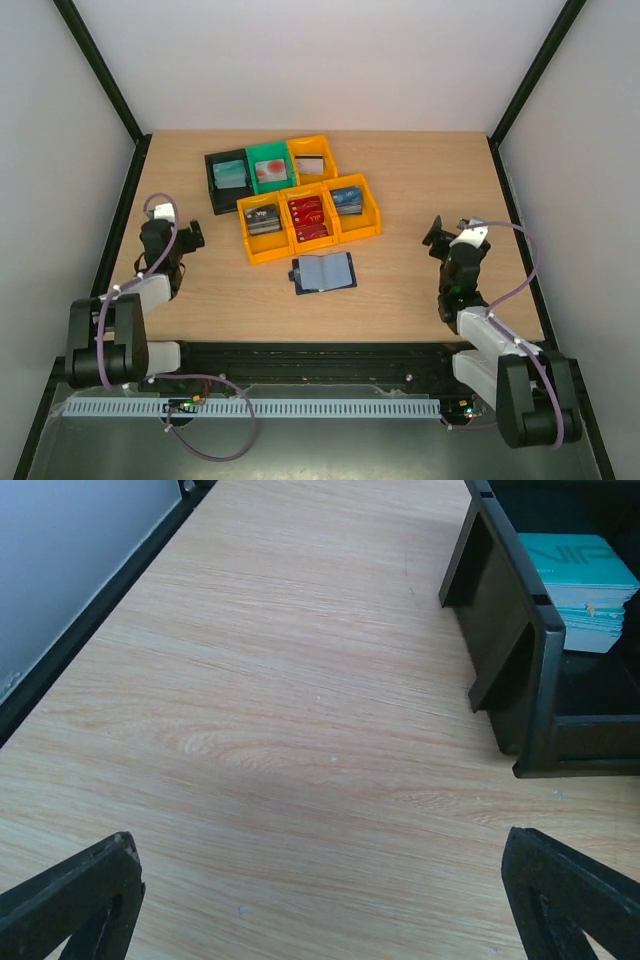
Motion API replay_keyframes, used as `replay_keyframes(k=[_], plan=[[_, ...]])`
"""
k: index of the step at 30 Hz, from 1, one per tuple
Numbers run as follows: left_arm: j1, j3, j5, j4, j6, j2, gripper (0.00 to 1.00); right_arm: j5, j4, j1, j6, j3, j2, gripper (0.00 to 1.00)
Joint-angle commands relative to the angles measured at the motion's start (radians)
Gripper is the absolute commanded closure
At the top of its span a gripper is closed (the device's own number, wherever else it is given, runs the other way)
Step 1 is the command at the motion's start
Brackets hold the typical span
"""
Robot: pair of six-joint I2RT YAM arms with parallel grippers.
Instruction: Take the credit cards out of the card holder
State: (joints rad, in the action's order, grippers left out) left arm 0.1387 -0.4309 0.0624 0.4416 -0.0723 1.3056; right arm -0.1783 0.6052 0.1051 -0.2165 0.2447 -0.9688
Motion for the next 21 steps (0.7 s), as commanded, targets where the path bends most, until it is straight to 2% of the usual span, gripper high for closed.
replay_keyframes(k=[1,2,6,10,11,13,14,15,16,17,18,19,20,21], plan=[[-0.008,0.147,-0.021,0.485,-0.041,-0.001,0.01,-0.104,0.412,0.001,0.075,-0.099,-0.085,0.01],[-0.015,0.19,-0.035,0.571,-0.032,0.004,0.01,-0.096,0.472,0.002,0.081,-0.123,-0.127,0.01],[-0.027,0.221,-0.071,0.703,-0.04,0.035,0.01,-0.094,0.754,-0.013,0.066,-0.193,-0.303,0.01],[-0.046,0.224,-0.077,0.724,-0.037,0.045,0.01,0.008,0.844,-0.051,0.077,-0.193,-0.408,0.01],[-0.055,0.261,-0.077,0.795,-0.032,0.06,0.0,0.038,0.906,-0.059,0.079,-0.2,-0.452,0.01],[-0.1,0.352,-0.103,1.074,0.028,0.169,0.01,0.089,1.06,-0.062,0.093,-0.208,-0.575,0.01],[-0.13,0.381,-0.098,1.254,0.061,0.25,0.0,0.103,1.076,-0.064,0.101,-0.199,-0.604,0.01],[-0.165,0.391,-0.066,1.336,0.09,0.291,0.01,0.109,0.981,-0.064,0.107,-0.17,-0.574,0.01],[-0.188,0.38,-0.037,1.251,0.111,0.253,0.01,0.127,0.813,-0.064,0.114,-0.122,-0.532,0.01],[-0.192,0.351,-0.054,1.1,0.122,0.189,0.0,0.153,0.742,-0.064,0.123,-0.086,-0.527,0.01],[-0.192,0.329,-0.044,1.066,0.124,0.202,0.0,0.168,0.771,-0.065,0.132,-0.071,-0.568,0.01],[-0.192,0.315,-0.017,1.102,0.115,0.235,0.01,0.159,0.769,-0.068,0.125,-0.063,-0.571,0.01],[-0.192,0.297,0.002,1.072,0.106,0.237,0.0,0.136,0.687,-0.071,0.109,-0.036,-0.552,0.01],[-0.192,0.27,0.009,0.971,0.098,0.21,0.01,0.092,0.662,-0.072,0.091,-0.022,-0.555,0.01]])
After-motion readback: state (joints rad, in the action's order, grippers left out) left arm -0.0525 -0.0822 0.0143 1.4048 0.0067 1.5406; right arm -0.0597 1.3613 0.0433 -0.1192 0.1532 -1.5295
